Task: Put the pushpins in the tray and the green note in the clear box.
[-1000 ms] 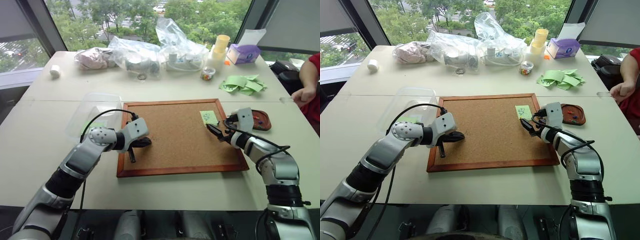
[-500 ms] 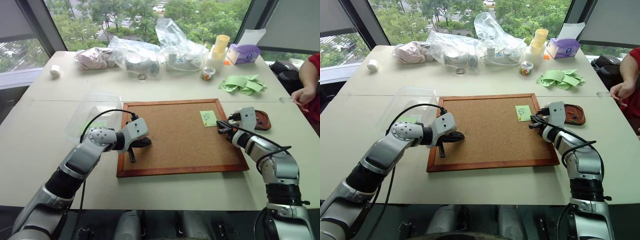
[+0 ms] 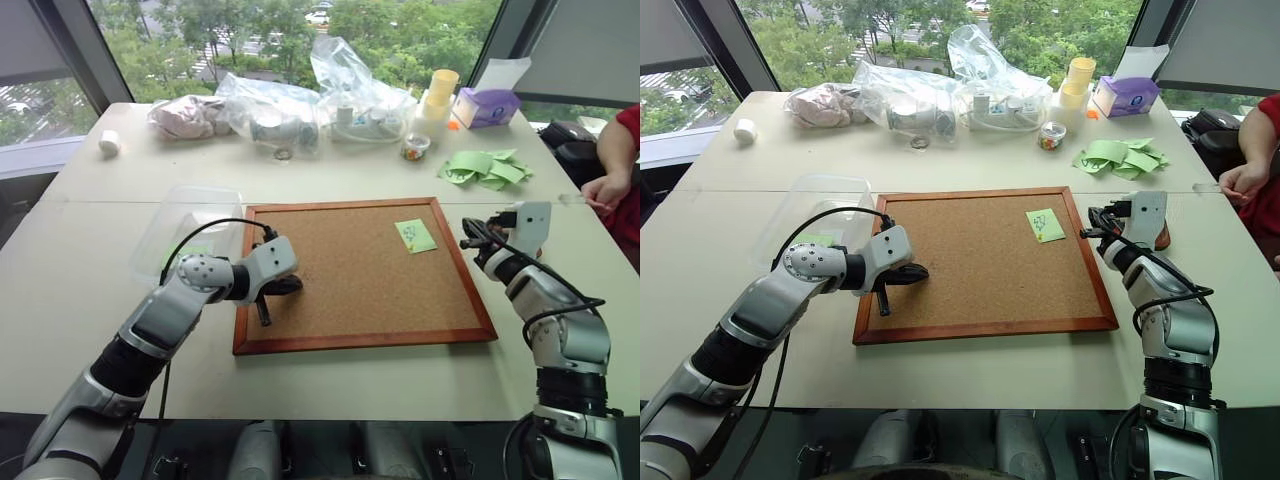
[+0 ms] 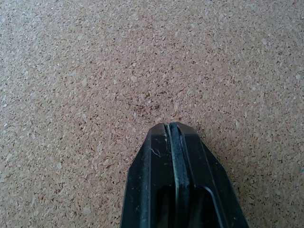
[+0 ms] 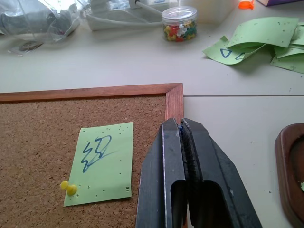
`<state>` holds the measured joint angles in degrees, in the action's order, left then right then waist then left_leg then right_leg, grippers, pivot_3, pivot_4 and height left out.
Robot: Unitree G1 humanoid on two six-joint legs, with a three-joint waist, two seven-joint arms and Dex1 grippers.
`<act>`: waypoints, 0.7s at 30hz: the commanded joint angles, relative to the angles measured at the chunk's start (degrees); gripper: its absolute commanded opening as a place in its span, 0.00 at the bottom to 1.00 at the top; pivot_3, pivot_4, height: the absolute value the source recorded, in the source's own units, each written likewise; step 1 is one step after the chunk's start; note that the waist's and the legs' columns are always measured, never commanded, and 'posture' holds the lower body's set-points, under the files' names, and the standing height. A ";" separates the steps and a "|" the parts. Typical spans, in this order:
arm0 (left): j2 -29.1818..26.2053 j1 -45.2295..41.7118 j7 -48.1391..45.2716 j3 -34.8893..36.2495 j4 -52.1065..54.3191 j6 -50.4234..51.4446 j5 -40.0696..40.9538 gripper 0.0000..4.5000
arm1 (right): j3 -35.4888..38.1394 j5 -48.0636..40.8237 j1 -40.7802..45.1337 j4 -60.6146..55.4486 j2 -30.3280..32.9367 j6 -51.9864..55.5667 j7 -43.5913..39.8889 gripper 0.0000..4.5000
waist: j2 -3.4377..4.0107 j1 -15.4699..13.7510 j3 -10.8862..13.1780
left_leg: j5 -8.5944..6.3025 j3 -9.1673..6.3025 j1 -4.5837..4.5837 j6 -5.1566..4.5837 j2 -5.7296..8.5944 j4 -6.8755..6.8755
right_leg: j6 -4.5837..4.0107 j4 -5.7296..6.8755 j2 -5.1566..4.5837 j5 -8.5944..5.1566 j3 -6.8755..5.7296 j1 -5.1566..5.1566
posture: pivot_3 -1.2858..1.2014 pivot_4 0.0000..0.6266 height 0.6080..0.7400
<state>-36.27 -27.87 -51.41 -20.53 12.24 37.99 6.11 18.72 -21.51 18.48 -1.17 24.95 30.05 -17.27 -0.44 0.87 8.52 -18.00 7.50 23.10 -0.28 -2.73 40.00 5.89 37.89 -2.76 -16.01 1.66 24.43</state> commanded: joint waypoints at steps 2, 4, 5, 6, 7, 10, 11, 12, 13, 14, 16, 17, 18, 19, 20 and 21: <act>-0.27 0.36 -0.75 -1.33 -0.60 0.49 -0.82 0.00 | 2.92 5.29 3.86 3.07 2.28 -2.11 8.41 0.00 | 0.00 0.05 0.00 | 0.00 0.01 0.00 0.00 0.00 0.00 | 0.00 0.00 0.00 0.00 0.00 0.00 | 0.52 0.24 0.96; -0.03 0.33 -0.76 -1.38 -0.67 0.33 -0.87 0.00 | 2.85 8.45 5.83 6.98 3.71 -1.44 12.54 0.00 | 0.00 0.10 0.00 | 0.01 0.03 -0.01 0.01 0.00 0.00 | 0.00 0.01 -0.03 0.00 0.00 0.00 | 0.52 0.24 0.96; 0.04 0.31 -0.78 -1.36 -0.72 0.27 -0.93 0.00 | 2.56 9.38 6.31 8.36 4.18 -1.36 13.38 0.00 | 0.00 0.06 0.00 | 0.01 0.03 -0.01 0.01 0.00 0.01 | 0.00 0.01 -0.03 0.00 0.00 0.00 | 0.52 0.24 0.96; 0.13 0.29 -0.77 -1.33 -0.79 0.24 -0.99 0.00 | 2.46 9.91 6.69 9.72 4.49 -1.40 13.90 0.00 | 0.00 0.03 0.00 | 0.01 0.03 -0.01 0.01 0.00 0.00 | -0.01 0.01 -0.02 0.00 0.00 0.00 | 0.52 0.24 0.96; 0.19 0.29 -0.79 -1.32 -0.82 0.22 -1.04 0.00 | 2.60 9.76 6.91 10.47 4.45 -1.43 13.82 0.00 | 0.00 0.06 0.00 | 0.01 0.03 -0.01 0.01 0.00 -0.01 | -0.01 0.00 0.00 -0.01 0.00 0.00 | 0.52 0.24 0.96; 0.28 0.35 -0.84 -1.22 -0.77 0.19 -1.14 0.00 | 2.70 10.02 7.53 12.11 4.48 -0.93 13.89 0.00 | 0.01 0.09 -0.01 | 0.01 0.04 -0.01 0.02 0.01 -0.01 | -0.01 0.00 0.00 0.00 0.00 0.00 | 0.52 0.24 0.96; 0.32 0.40 -0.80 -1.19 -0.76 0.16 -1.17 0.00 | 2.74 10.10 7.74 12.50 4.48 -0.75 14.08 0.00 | 0.01 0.09 -0.01 | 0.01 0.04 -0.01 0.02 0.01 -0.01 | -0.01 0.00 -0.01 0.00 0.01 0.00 | 0.52 0.24 0.96; 0.34 0.45 -0.77 -1.17 -0.73 0.14 -1.18 0.00 | 2.76 10.08 7.90 12.77 4.47 -0.66 14.12 0.00 | 0.01 0.09 -0.01 | 0.01 0.05 -0.01 0.01 0.00 -0.01 | 0.00 0.00 -0.01 0.00 0.01 0.00 | 0.52 0.24 0.96; 0.36 0.48 -0.73 -1.14 -0.70 0.13 -1.20 0.00 | 2.80 9.98 8.05 12.96 4.44 -0.52 14.08 0.00 | 0.01 0.08 -0.01 | 0.01 0.04 -0.01 0.01 0.00 -0.01 | 0.00 0.00 -0.01 0.00 0.01 0.00 | 0.52 0.24 0.96; 0.37 0.51 -0.69 -1.11 -0.68 0.12 -1.20 0.00 | 2.88 9.85 8.21 13.11 4.37 -0.09 14.11 0.00 | 0.01 0.08 -0.01 | 0.01 0.04 -0.01 0.01 0.00 -0.01 | 0.00 0.00 -0.01 0.00 0.01 0.00 | 0.52 0.24 0.96; 0.38 0.55 -0.68 -1.08 -0.63 0.12 -1.20 0.00 | 3.03 9.74 8.48 13.33 4.25 0.87 14.36 0.13 | 0.02 0.10 -0.01 | 0.01 0.04 -0.01 0.02 -0.01 -0.01 | 0.00 0.00 -0.01 0.00 0.01 0.00 | 0.52 0.24 0.96; 0.40 0.56 -0.60 -1.03 -0.62 0.12 -1.22 0.00 | 3.07 9.53 8.73 13.69 4.25 1.79 14.25 0.19 | 0.02 0.09 -0.01 | 0.01 0.04 -0.01 0.02 -0.01 -0.01 | 0.00 0.00 -0.01 0.00 0.01 0.00 | 0.52 0.24 0.96; 0.39 0.62 -0.53 -0.99 -0.60 0.12 -1.25 0.00 | 3.12 9.08 8.91 14.07 4.22 2.89 13.84 0.28 | 0.02 0.08 -0.01 | 0.01 0.04 -0.01 0.02 -0.01 -0.01 | 0.00 0.00 -0.01 0.00 0.01 0.00 | 0.52 0.24 0.96; 0.40 0.69 -0.48 -0.96 -0.53 0.16 -1.24 0.00 | 3.32 8.87 9.03 14.44 4.14 3.53 13.84 0.40 | 0.02 0.07 -0.01 | 0.01 0.04 -0.01 0.02 -0.01 -0.01 | 0.00 0.00 -0.01 0.00 0.01 0.00 | 0.52 0.24 0.96; 0.40 0.75 -0.45 -0.95 -0.48 0.19 -1.23 0.00 | 3.48 8.76 9.11 14.67 4.08 3.93 13.88 0.54 | 0.02 0.05 -0.01 | 0.01 0.04 -0.01 0.02 -0.01 -0.01 | 0.00 0.00 -0.01 0.00 0.01 0.00 | 0.52 0.24 0.96; 0.41 0.78 -0.44 -0.95 -0.41 0.24 -1.20 0.00 | 3.82 8.55 9.20 14.81 3.99 4.07 14.07 0.62 | 0.02 0.05 -0.01 | 0.01 0.04 -0.01 0.02 -0.01 -0.01 | 0.00 0.00 -0.01 0.00 0.01 0.00 | 0.52 0.24 0.96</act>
<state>-35.81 -27.92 -51.68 -20.58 12.17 37.80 5.47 20.85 -12.28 26.54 14.05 28.49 34.08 -3.31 -0.42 0.92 8.52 -17.99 7.54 23.09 -0.26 -2.74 39.99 5.89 37.89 -2.77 -16.01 1.68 24.43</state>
